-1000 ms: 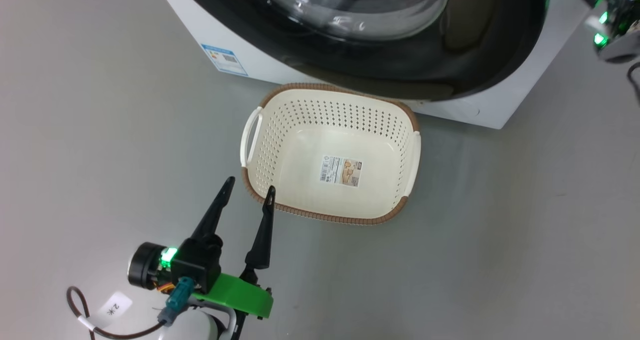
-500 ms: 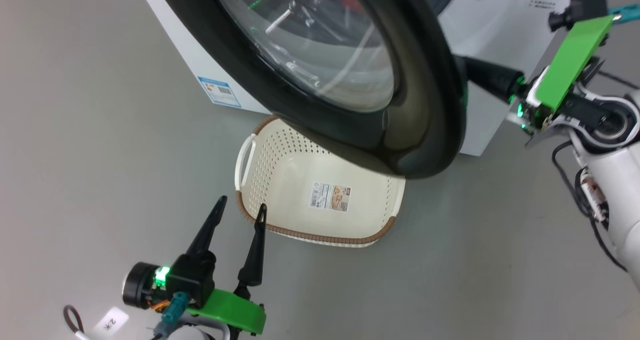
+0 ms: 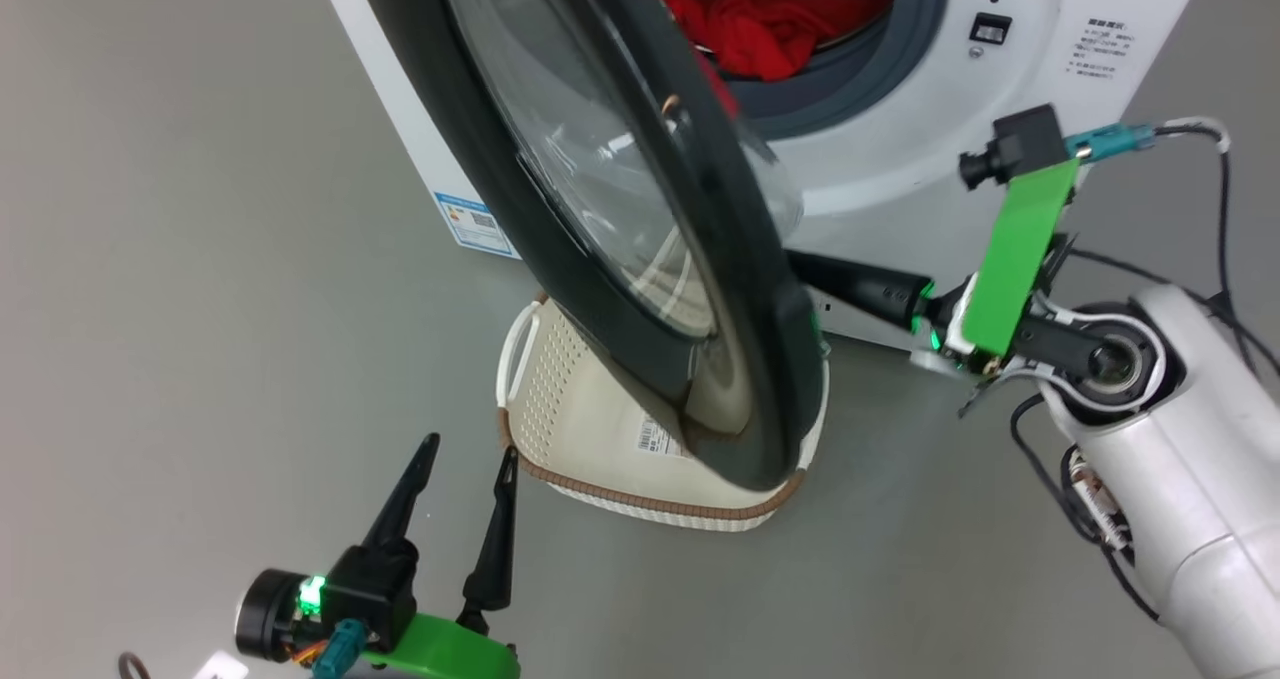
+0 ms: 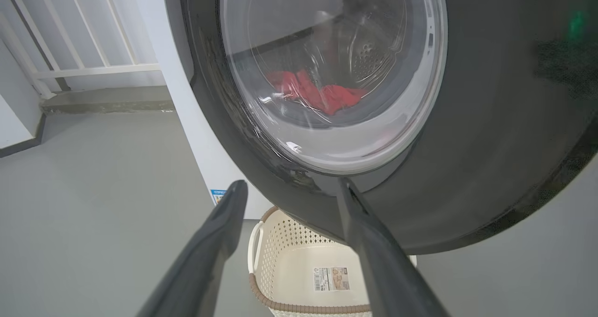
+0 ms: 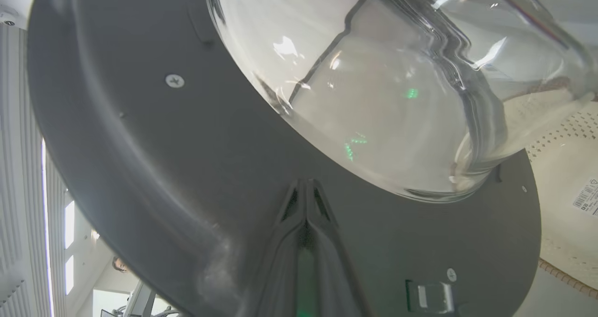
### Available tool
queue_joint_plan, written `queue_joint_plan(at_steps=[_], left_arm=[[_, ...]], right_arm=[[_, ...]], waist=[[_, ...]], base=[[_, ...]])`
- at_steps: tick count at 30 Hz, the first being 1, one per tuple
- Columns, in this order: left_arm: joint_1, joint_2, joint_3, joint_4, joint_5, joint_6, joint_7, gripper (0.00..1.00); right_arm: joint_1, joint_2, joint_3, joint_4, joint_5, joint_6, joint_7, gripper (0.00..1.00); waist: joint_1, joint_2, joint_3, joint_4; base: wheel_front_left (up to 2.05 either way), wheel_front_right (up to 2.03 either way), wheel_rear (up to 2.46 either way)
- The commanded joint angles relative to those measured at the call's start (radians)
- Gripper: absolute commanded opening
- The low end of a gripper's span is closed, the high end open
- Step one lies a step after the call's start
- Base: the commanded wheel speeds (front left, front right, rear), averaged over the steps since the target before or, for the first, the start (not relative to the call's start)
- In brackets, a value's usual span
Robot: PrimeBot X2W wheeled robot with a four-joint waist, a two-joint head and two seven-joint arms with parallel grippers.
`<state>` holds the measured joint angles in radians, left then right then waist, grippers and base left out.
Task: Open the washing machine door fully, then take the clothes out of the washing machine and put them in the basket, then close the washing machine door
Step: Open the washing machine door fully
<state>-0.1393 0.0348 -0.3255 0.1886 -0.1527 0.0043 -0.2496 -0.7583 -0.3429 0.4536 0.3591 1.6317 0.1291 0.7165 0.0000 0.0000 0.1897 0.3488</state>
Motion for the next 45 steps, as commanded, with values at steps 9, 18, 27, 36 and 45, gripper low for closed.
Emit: queue_joint_plan(at_steps=[9,18,27,36,45], left_arm=[[0.023,0.015,0.054,-0.028,0.000,0.001,-0.012,1.00],[0.033,0.015,0.081,-0.028,-0.010,0.006,-0.012,1.00],[0.040,0.015,0.108,-0.020,-0.004,0.001,-0.012,1.00],[0.046,0.015,0.126,-0.017,0.002,-0.007,-0.012,1.00],[0.051,0.015,0.147,-0.013,0.009,-0.009,-0.012,1.00]], right_arm=[[0.073,0.080,0.055,-0.082,-0.030,0.002,0.022,0.00],[0.091,0.135,0.088,-0.079,-0.052,0.002,0.021,0.00],[0.109,0.189,0.118,-0.063,-0.062,0.002,0.006,0.00],[0.107,0.225,0.137,-0.056,-0.065,0.002,-0.005,0.00],[0.122,0.212,0.132,-0.049,-0.086,0.002,-0.045,0.86]], waist=[[0.0000,0.0000,-0.039,0.042],[0.0000,0.0000,-0.053,0.082],[0.0000,0.0000,-0.074,0.129],[0.0000,0.0000,-0.079,0.155],[0.0000,0.0000,-0.092,0.147]], base=[[0.00,0.00,0.00],[0.00,0.00,0.00],[0.00,0.00,0.00],[0.00,0.00,0.00],[0.00,0.00,0.00]])
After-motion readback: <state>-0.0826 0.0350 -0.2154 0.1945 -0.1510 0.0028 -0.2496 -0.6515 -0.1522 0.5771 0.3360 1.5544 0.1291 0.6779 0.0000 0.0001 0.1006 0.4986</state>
